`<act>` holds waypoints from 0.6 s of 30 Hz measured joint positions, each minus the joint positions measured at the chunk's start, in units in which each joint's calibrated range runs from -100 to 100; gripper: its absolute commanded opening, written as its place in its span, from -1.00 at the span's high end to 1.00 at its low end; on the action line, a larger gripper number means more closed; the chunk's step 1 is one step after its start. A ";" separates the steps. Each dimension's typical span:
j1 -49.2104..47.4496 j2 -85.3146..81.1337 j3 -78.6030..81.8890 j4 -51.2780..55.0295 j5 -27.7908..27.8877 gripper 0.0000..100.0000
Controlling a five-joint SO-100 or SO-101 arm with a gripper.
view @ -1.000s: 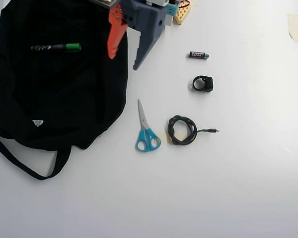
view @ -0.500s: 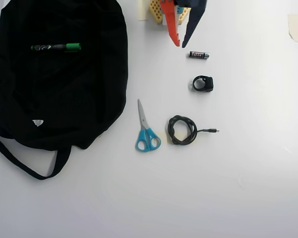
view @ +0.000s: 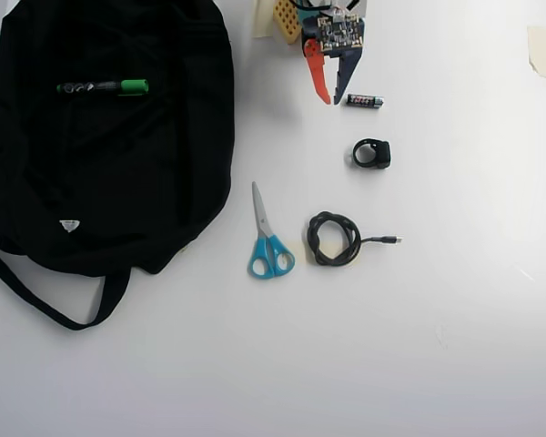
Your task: Put the green marker into the black bag
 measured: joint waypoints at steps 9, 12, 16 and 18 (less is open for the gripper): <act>2.50 -8.22 11.56 0.34 1.61 0.96; 2.42 -8.22 11.64 3.61 2.34 0.96; 4.70 -8.22 11.64 5.50 2.54 0.96; 4.56 -8.22 11.64 6.70 2.54 0.96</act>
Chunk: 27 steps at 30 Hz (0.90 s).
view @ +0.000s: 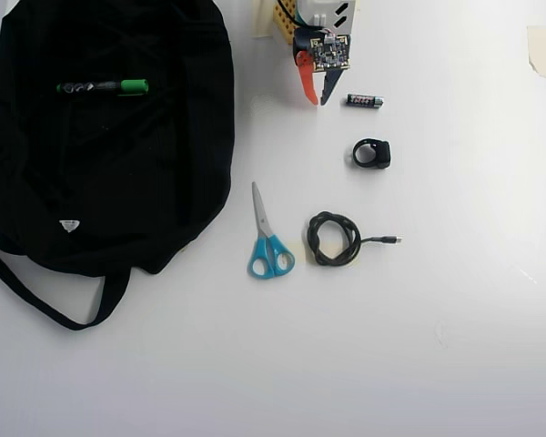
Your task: Put the green marker into the black bag
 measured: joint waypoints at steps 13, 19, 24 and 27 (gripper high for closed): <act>1.10 0.00 0.00 1.12 -0.05 0.96; 1.10 0.00 0.00 1.12 -0.05 0.96; 1.10 0.00 0.00 1.12 -0.05 0.96; 1.10 0.00 0.00 1.12 -0.05 0.96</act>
